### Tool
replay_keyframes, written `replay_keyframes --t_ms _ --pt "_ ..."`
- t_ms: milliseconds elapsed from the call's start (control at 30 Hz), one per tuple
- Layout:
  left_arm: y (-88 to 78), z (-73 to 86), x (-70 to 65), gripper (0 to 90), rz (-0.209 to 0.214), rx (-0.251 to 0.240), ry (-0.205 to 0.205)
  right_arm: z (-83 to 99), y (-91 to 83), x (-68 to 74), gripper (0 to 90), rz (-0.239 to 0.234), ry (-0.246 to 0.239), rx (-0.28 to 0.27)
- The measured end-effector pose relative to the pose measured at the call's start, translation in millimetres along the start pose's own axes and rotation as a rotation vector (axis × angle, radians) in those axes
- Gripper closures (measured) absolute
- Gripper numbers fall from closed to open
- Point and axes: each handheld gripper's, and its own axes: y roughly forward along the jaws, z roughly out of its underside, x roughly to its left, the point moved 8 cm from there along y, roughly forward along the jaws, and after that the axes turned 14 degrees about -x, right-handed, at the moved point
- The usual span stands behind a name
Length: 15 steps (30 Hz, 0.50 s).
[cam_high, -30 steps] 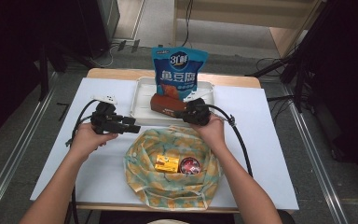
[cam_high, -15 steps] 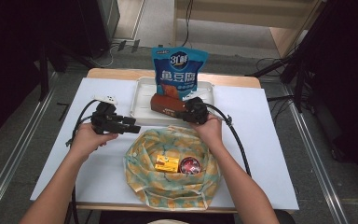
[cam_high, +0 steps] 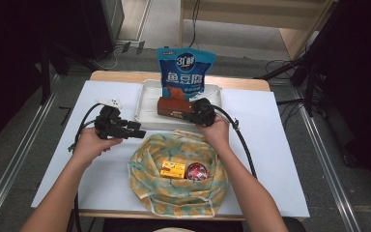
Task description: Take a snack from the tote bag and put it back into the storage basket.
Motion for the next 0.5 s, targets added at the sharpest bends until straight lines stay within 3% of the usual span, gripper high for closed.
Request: replay_keyframes --t_ms 267,500 --pt "0.2 0.5 -0.2 42.6 0.004 0.004 0.002 -3.6 3.3 -3.0 90.0 0.006 0.033 -0.018" --pt "-0.5 -0.3 -0.4 42.6 0.004 -0.003 -0.001 -4.6 9.3 -6.9 90.0 0.025 0.023 0.002"
